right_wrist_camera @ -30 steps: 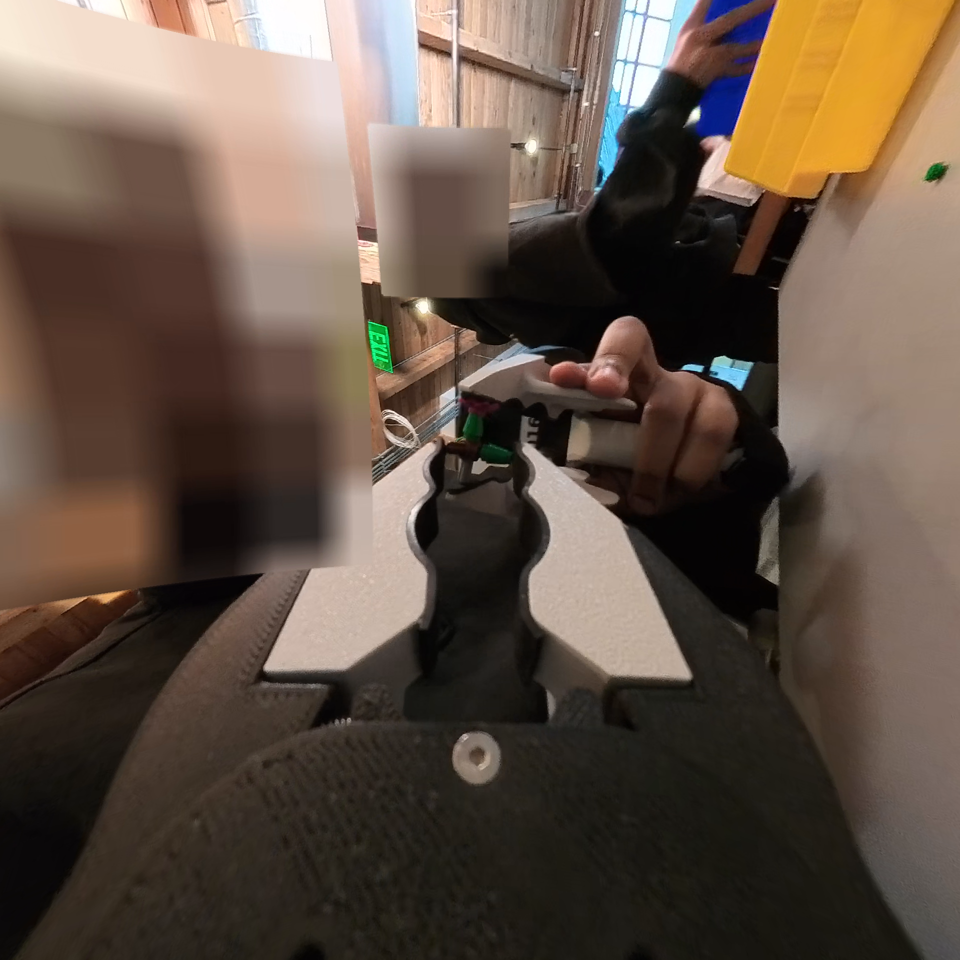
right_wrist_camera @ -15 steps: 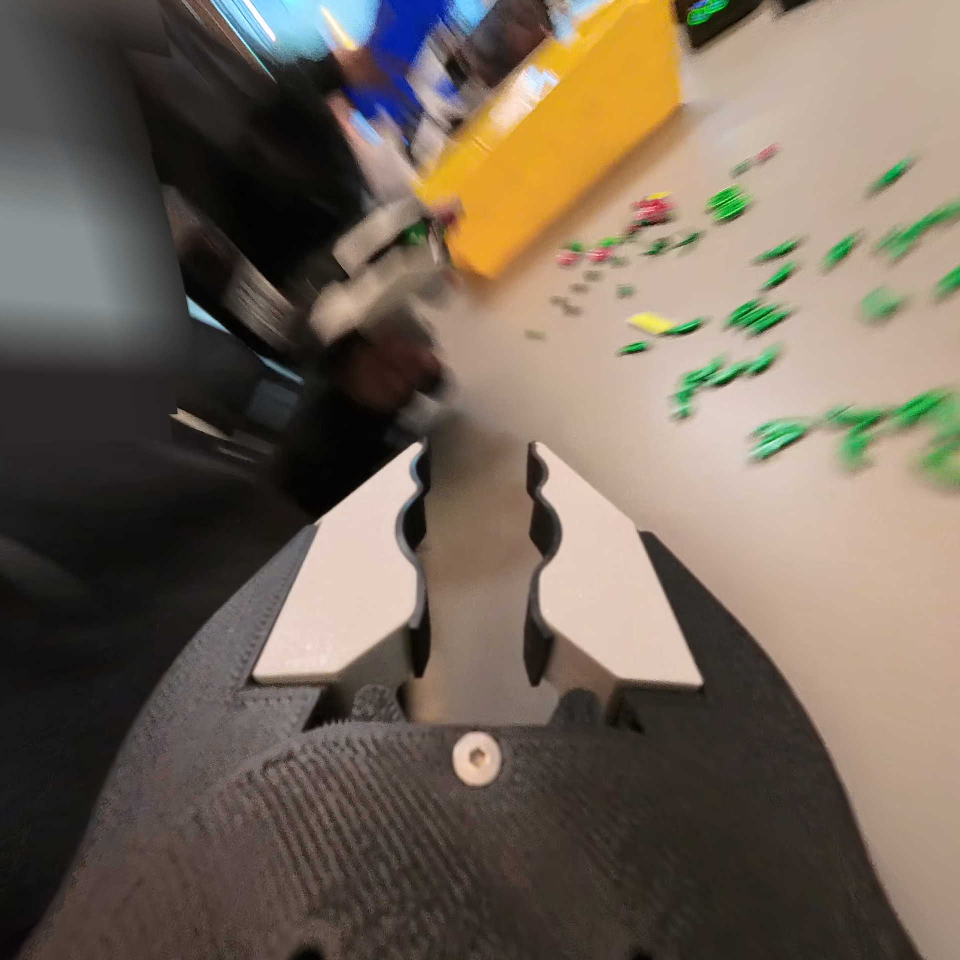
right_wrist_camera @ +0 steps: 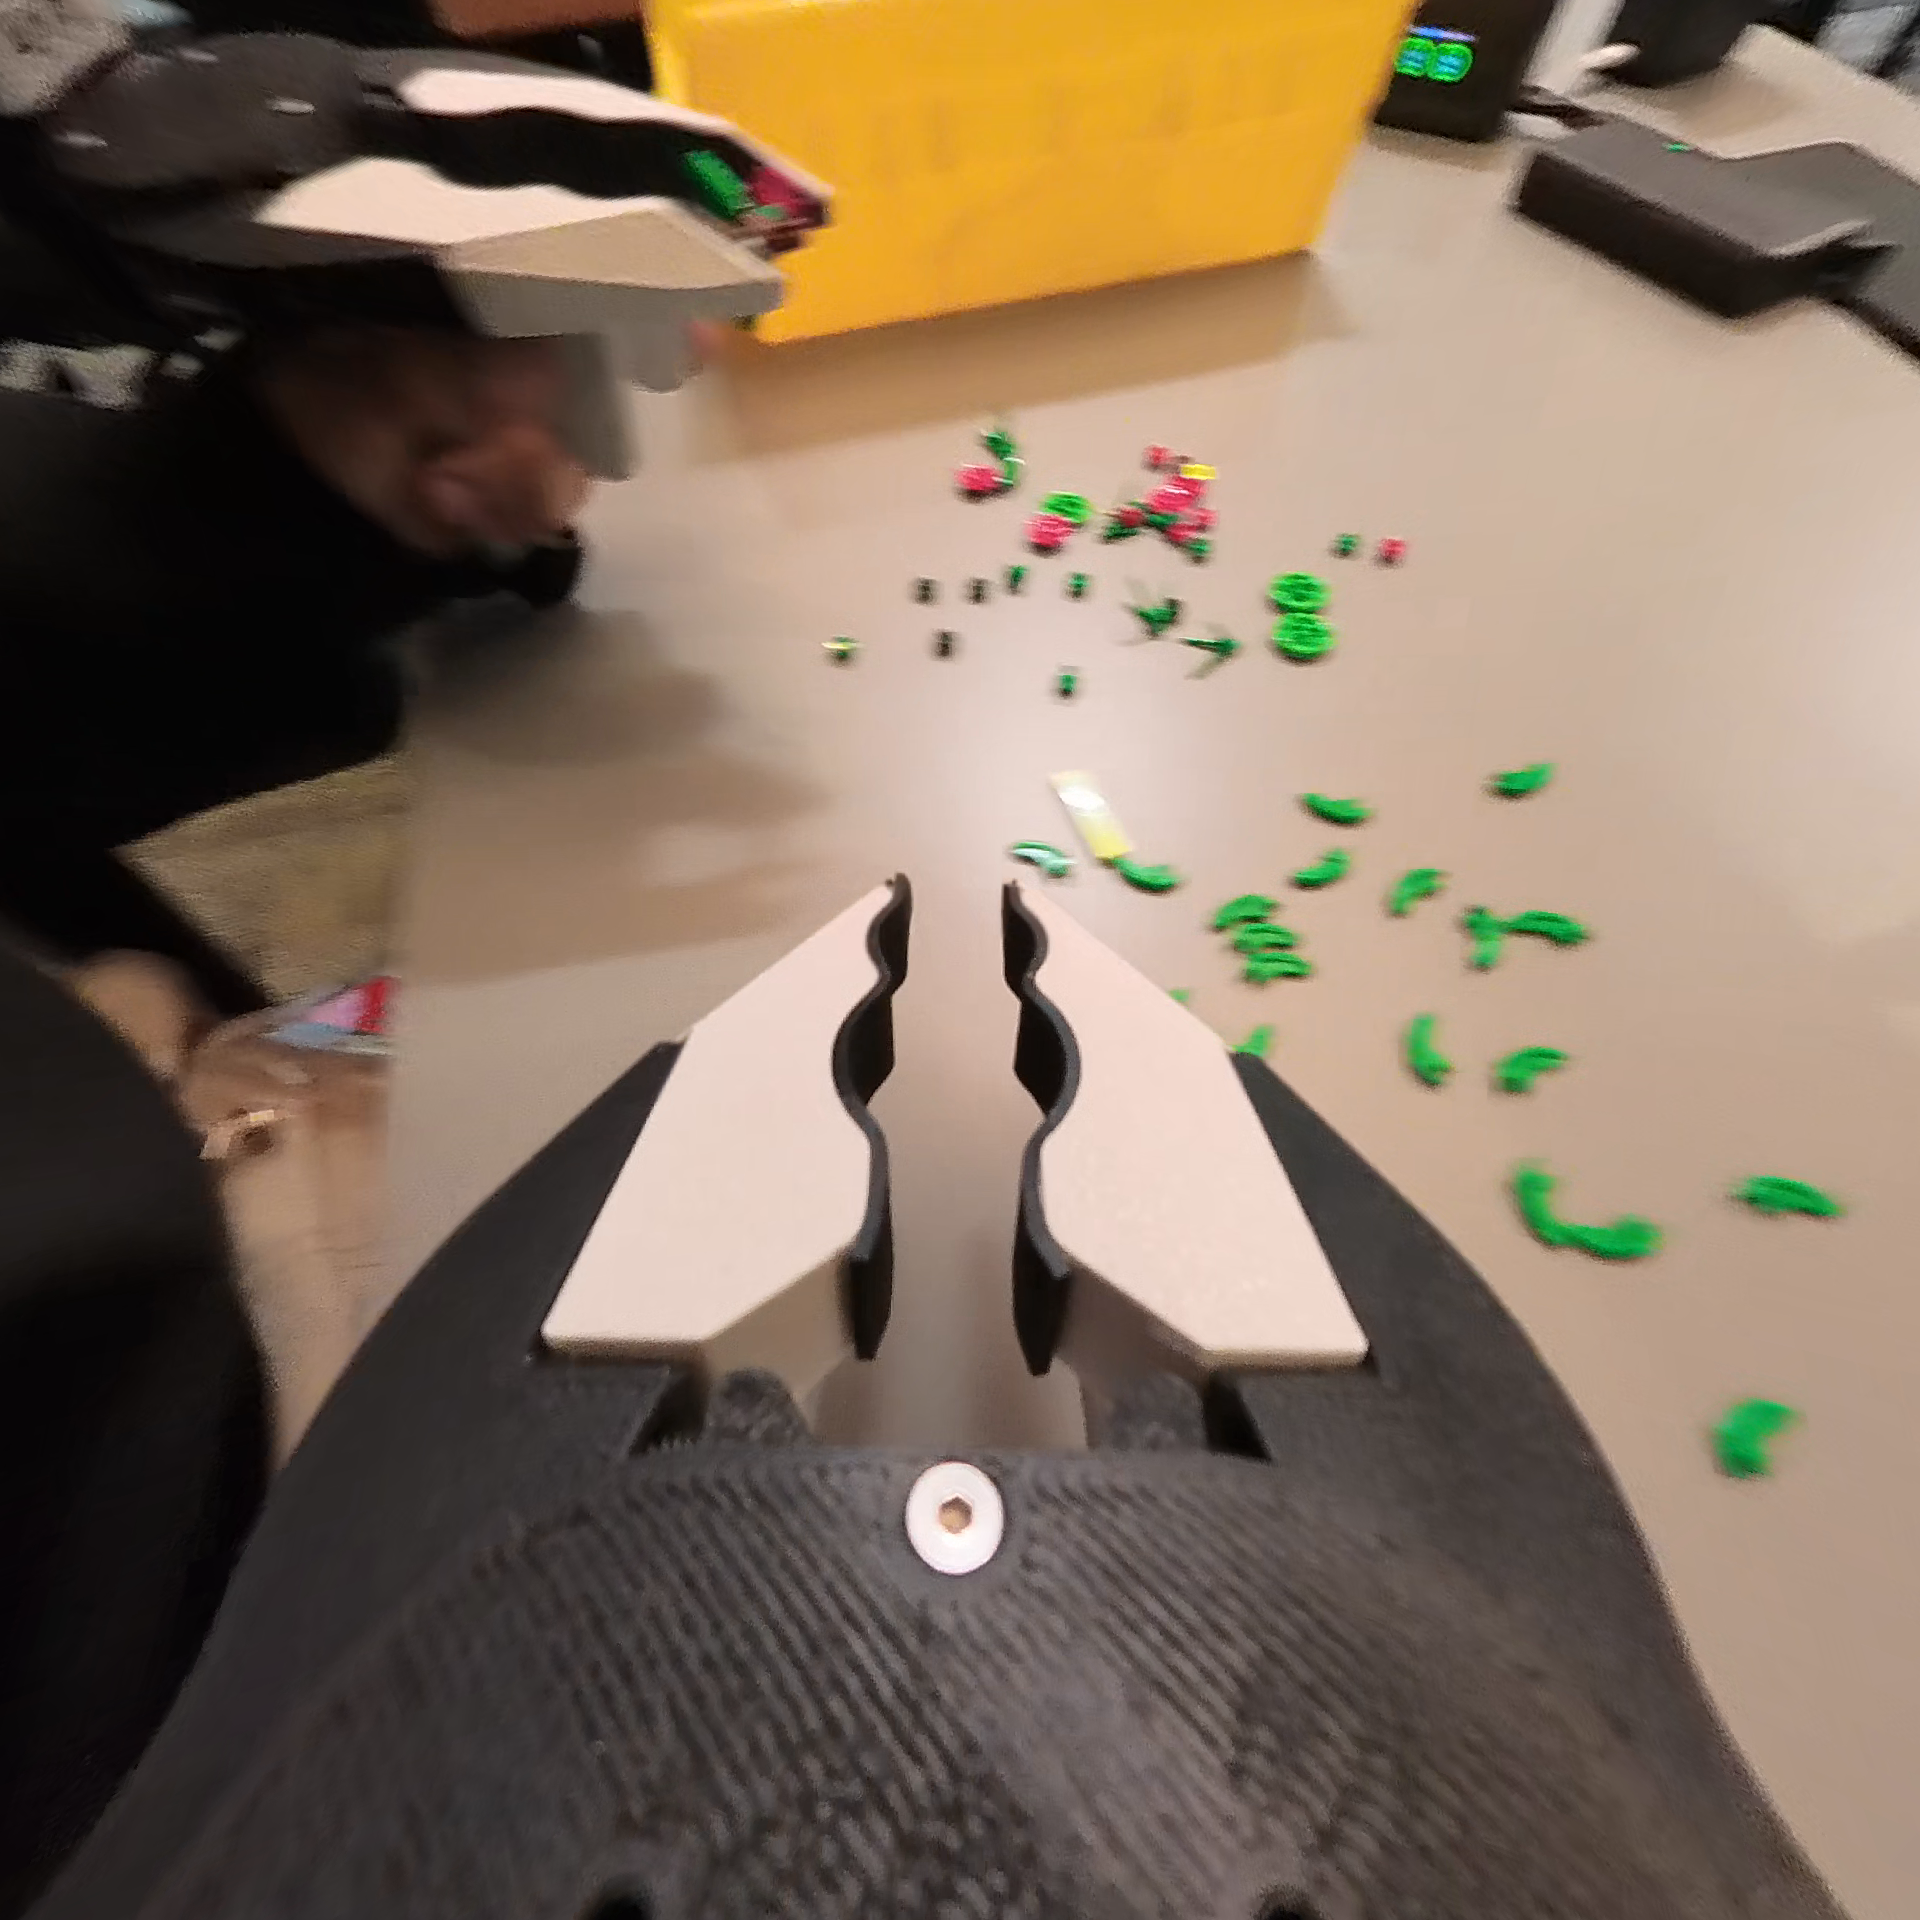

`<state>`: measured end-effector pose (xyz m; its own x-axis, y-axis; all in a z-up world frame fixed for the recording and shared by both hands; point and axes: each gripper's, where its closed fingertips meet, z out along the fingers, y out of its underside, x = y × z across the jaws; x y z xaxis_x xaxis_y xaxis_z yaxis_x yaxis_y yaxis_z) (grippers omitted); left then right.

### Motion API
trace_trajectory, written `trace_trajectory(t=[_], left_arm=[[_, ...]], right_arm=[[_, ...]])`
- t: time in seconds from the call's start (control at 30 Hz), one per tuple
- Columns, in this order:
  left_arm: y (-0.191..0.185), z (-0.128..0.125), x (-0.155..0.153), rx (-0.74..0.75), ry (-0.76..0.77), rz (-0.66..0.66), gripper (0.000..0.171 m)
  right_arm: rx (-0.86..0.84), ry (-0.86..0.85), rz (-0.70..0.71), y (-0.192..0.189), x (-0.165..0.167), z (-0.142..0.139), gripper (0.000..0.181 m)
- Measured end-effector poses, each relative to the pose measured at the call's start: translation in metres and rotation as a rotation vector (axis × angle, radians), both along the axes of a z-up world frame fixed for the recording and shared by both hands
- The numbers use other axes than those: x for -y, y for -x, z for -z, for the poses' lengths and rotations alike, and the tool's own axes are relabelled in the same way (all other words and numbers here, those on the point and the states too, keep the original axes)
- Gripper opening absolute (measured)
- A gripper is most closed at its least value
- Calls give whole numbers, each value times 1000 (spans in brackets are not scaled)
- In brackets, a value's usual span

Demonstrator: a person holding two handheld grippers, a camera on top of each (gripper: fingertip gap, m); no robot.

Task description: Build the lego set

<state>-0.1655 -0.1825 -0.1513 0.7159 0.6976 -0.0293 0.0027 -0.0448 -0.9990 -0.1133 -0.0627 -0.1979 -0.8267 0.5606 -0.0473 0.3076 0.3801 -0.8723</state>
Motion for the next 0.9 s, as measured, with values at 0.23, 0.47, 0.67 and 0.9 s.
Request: trace_trajectory(t=[0.23, 0.47, 0.67, 0.9], left_arm=[[5, 1, 4, 36, -38, -6, 31], [11, 5, 3, 42, -2, -49, 32], [13, 4, 6, 55, -29, -56, 32], [15, 2, 11, 68, -64, -65, 32]], right_arm=[[-14, -51, 134, 18, -32, 10, 17], [32, -5, 83, 14, -10, 10, 15], [28, 51, 68, 32, 10, 3, 19], [11, 43, -19, 49, 67, -8, 22]])
